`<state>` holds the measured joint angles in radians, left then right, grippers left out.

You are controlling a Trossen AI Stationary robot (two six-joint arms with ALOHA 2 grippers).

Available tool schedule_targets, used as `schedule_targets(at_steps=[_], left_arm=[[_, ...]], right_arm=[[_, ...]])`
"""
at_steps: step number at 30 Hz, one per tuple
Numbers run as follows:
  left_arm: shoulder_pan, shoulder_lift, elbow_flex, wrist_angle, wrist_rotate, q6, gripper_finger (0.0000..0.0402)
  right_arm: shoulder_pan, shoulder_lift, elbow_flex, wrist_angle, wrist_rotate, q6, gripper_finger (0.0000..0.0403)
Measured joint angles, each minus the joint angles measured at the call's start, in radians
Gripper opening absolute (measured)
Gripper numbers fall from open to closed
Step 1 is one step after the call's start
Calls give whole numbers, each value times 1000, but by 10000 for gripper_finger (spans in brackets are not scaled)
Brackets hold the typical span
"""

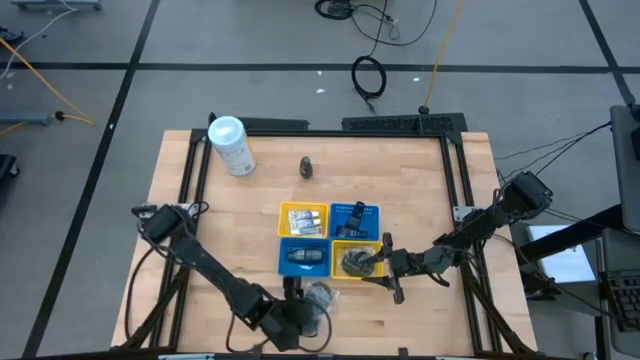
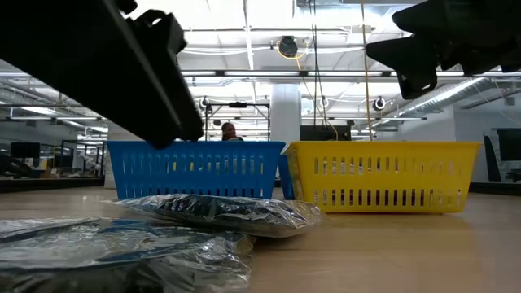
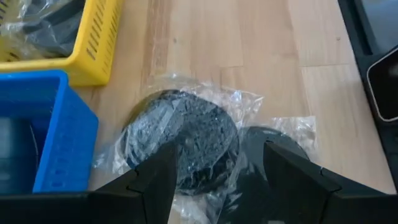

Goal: Pick & Place Travel size toiletries
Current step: Put the black hairbrush into the right yellow bin

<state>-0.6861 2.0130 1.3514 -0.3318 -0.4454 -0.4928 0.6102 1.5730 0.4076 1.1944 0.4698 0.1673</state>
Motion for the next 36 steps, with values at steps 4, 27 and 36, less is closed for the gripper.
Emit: schedule_targets(at_steps=[4,27,36], left_arm=[[0,41,41,-10,2,48,234],[37,89,44,-32,86,-15,234],[43,105,45,-32,101,-25,167]], right_arm=[[0,0,0,-4,0,2,184],[0,0,0,-18,0,3,179],[0,0,1,-33,0,3,177]])
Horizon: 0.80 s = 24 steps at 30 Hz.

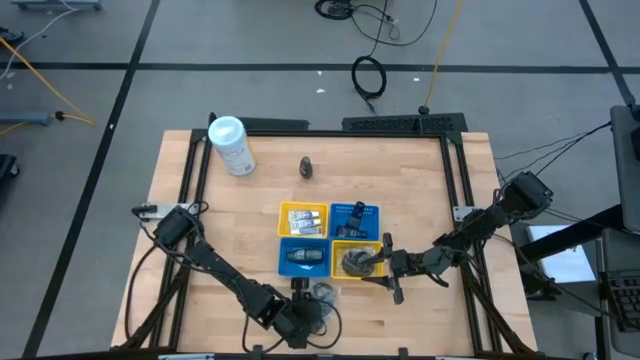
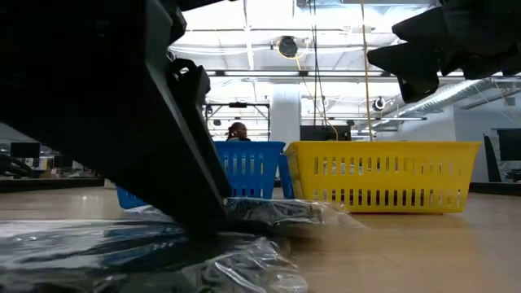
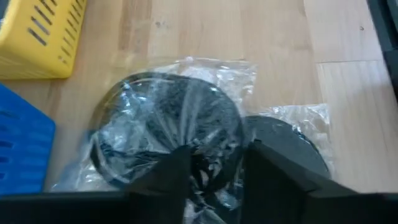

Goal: Pick & Place Travel size toiletries
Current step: Put the black hairbrush into the right yellow bin

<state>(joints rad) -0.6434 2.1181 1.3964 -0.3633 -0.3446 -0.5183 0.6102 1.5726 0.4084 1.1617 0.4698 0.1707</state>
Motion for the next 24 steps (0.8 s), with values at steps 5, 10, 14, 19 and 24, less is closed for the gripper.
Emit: schedule_targets(at_steps=[5,10,14,19,24], left_arm=[[1,0,0,-27,-3,7,45],[3,0,-1,-26,1,-13,10],[0,2,-3,-6,7,-25,2],[-3,2,-3,25,3,-14,0],[-6,-16,-5,21,-22,-7,0]], right_arm=[[0,0,0,1,0,0,174],[0,0,0,0,0,0,172],[0,0,0,0,0,0,171],[0,0,0,0,0,0,171],[0,0,0,0,0,0,171]])
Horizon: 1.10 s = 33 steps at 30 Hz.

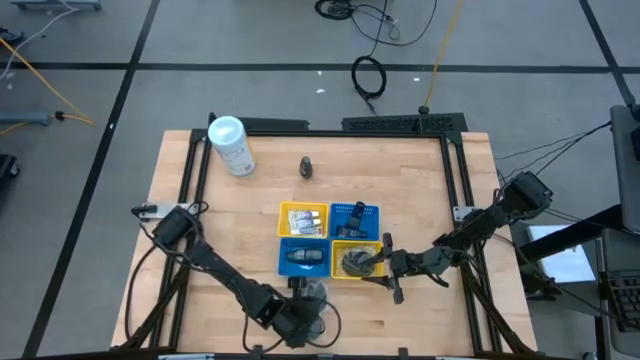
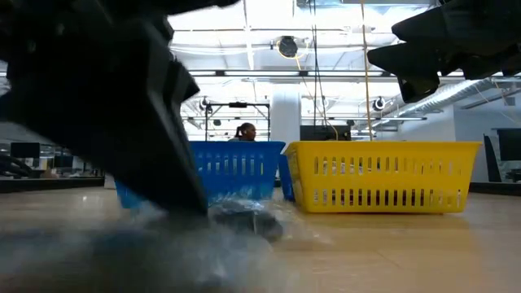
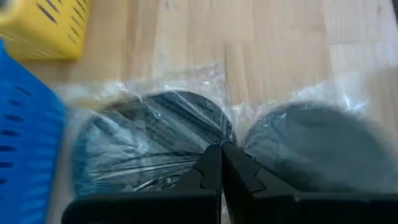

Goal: Pick & Place Travel size toiletries
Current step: Put the black hairbrush into the right yellow bin

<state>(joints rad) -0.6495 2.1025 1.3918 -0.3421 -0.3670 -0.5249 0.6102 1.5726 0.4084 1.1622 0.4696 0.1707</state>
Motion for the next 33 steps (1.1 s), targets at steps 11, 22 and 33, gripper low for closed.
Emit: schedule_targets(at_steps=[11,22,33], left_arm=[[-9,-26,77,-24,-84,80,0],[-15,-27,212,-89,-132,217,0],[-12,-27,334,-305,-372,332,0]], right_arm=[[0,0,0,-1,0,0,171],[0,0,0,-1,0,0,171],[0,0,0,8,0,25,171]])
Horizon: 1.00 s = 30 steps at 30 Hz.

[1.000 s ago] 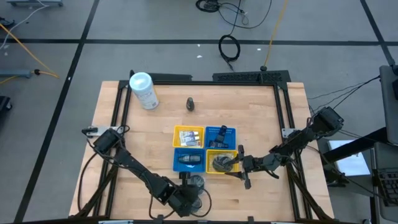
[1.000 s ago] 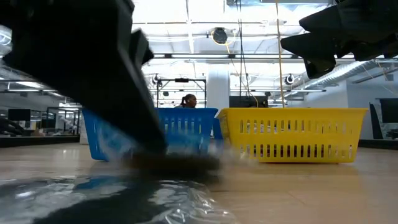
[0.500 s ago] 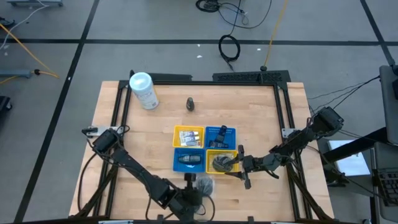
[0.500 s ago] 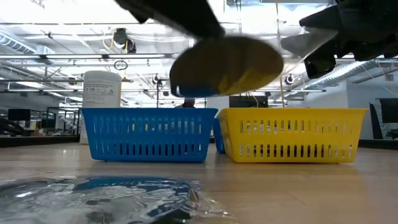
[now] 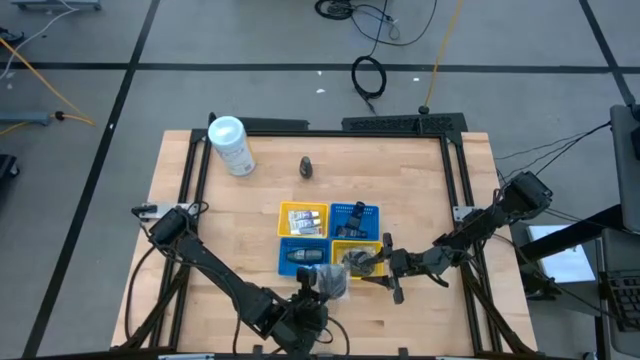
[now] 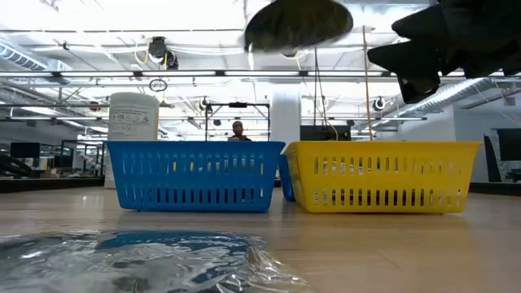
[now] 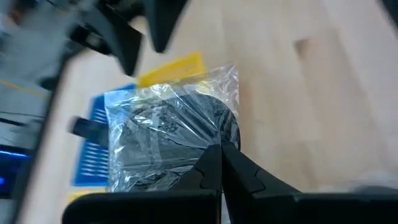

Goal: Pick & Place Travel size toiletries
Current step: Put the black hairbrush into the right yellow bin

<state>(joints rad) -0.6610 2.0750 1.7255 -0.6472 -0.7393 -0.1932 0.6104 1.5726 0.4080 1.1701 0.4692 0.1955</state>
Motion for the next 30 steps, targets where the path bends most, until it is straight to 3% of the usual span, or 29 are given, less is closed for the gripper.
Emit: schedule_targets(at_steps=[8,12,24,30], left_arm=[[32,0,20,18,-175,214,0],[56,0,20,29,-229,243,0],[80,0,20,75,-241,322,0],[78,0,20,76,-240,323,0]], right_arm=[[-3,0,0,110,0,64,171],[-22,0,0,166,1,81,171],[-135,0,0,231,-3,223,171],[-179,0,3,229,-130,287,171]])
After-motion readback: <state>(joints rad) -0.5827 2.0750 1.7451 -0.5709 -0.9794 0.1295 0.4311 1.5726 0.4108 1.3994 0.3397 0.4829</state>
